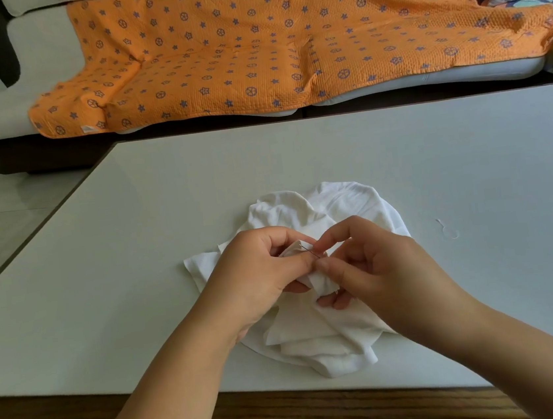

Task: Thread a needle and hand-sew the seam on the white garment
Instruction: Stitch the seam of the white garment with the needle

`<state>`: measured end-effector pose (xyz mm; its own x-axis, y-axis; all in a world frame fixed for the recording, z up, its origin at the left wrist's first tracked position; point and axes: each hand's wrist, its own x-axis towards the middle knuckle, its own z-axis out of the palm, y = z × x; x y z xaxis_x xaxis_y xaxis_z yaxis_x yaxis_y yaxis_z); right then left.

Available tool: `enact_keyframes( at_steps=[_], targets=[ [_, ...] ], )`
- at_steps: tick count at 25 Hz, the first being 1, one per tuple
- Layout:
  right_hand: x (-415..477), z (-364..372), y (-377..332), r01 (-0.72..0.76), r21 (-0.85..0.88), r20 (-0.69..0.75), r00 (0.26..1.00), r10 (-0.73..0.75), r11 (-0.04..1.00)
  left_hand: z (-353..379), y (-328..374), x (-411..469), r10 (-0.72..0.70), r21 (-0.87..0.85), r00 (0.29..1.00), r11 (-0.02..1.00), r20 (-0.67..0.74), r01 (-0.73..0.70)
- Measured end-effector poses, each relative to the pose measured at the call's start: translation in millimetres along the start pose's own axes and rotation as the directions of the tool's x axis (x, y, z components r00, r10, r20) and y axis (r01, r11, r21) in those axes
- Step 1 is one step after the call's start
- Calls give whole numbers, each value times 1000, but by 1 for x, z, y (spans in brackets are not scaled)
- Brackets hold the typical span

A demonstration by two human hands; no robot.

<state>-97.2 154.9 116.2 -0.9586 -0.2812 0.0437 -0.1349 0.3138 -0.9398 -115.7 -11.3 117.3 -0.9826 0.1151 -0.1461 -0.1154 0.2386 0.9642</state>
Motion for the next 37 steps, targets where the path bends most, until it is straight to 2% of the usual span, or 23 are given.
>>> enact_keyframes(
  at_steps=[3, 9, 12, 16, 18, 20, 22, 25, 31, 37],
  targets=[
    [2, 2, 3, 25, -76, -22, 999, -27, 997, 1, -1, 0, 6, 9, 1000, 1000, -4, -6],
    [3, 0, 7, 64, -125, -13, 998, -66, 990, 0, -3, 1, -5, -17, 1000, 1000, -2, 5],
    [7, -4, 4, 7, -5, -77, 997, -7, 1000, -1, -1, 1, -13, -70, 1000, 997, 0, 12],
    [17, -14, 4, -89, 280, -194, 970, 147, 956, -6, 0, 3, -28, -130, 999, 991, -33, 24],
    [23, -22, 3, -124, 533, -163, 956, 245, 837, -8, 0, 3, -49, -186, 999, 982, -19, 45],
    [29, -31, 2, -153, 752, -73, 947, 312, 641, -9, 0, 3, -61, -223, 998, 973, -2, 59],
    [32, -39, 1, -165, 860, -25, 932, 362, 482, -11, 0, 3, -65, -245, 998, 967, 5, 65],
    [36, -51, 3, -112, 914, -57, 916, 397, 390, -12, -1, 4, -68, -264, 998, 962, 10, 68],
    [40, -59, 15, 97, 892, -293, 867, 402, 442, -13, -1, 4, -68, -270, 998, 960, 17, 70],
    [44, -60, 26, 134, 864, -389, 790, 473, 486, -15, -1, 3, -61, -268, 998, 962, 2, 59]
  ],
)
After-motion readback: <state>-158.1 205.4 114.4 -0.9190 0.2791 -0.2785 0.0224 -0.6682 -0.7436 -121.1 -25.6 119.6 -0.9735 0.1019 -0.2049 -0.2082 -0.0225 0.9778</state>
